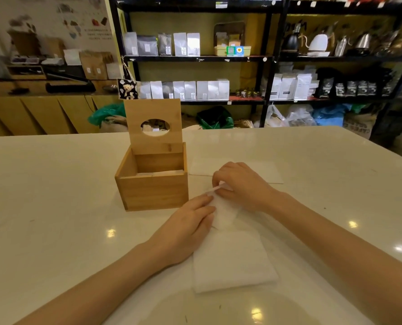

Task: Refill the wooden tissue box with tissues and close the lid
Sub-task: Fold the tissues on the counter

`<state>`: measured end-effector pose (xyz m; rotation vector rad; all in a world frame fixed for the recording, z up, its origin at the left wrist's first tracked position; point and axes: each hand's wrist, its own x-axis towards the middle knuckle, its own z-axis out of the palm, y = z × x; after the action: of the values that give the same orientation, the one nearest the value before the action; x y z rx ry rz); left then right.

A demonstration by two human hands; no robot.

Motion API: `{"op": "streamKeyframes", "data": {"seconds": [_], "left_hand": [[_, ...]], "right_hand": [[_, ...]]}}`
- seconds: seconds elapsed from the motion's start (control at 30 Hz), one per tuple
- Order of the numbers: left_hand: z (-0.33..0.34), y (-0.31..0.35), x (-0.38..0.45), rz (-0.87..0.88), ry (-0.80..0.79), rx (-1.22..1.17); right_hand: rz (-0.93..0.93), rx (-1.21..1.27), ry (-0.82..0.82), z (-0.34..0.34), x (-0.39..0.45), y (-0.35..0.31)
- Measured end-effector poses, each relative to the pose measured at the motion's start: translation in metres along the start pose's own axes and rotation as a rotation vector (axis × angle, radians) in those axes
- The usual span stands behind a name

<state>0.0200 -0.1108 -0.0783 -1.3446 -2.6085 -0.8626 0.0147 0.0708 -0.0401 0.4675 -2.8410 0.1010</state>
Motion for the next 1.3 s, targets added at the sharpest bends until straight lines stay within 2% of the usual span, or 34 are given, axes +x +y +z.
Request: {"op": "streamKeyframes", "data": {"seconds": [0.13,0.23,0.3,0.4,0.5,0.63,0.77,0.87,0.97,1.13,1.3], "left_hand": [[-0.008,0.005,0.000,0.084,0.104,0.029],[-0.018,0.014,0.006,0.138,0.249,0.049],[-0.026,0.025,0.010,0.090,0.317,-0.008],[-0.041,0.038,0.013,-0.076,0.339,-0.204],[-0.058,0.050,0.009,-0.185,0.284,-0.466],[-0.071,0.061,-0.001,-0.297,0.188,-0.624],[-0.068,0.060,-0.019,-0.454,-0.010,-0.748],[-0.061,0.057,-0.032,-0.498,-0.110,-0.758],[-0.056,0.052,-0.038,-0.526,-0.145,-0.714],[-0.048,0.040,-0.039,-0.543,-0.142,-0.539],[-0.038,0.033,-0.041,-0.442,-0.114,-0.292]], "right_hand": [[0.099,0.194,0.066,-0.019,-0.018,0.004],[0.137,0.416,0.165,-0.037,-0.035,0.004],[0.155,0.520,0.240,-0.052,-0.047,-0.001],[0.175,0.645,0.313,-0.072,-0.060,-0.008],[0.232,0.861,0.296,-0.083,-0.071,-0.015],[0.343,1.105,0.141,-0.083,-0.088,-0.021],[0.457,1.273,0.042,-0.068,-0.103,-0.024],[0.487,1.278,-0.047,-0.053,-0.109,-0.028],[0.524,1.271,-0.083,-0.041,-0.111,-0.032],[0.566,1.334,0.067,-0.022,-0.112,-0.040],[0.436,0.665,0.091,-0.016,-0.111,-0.040]]}}
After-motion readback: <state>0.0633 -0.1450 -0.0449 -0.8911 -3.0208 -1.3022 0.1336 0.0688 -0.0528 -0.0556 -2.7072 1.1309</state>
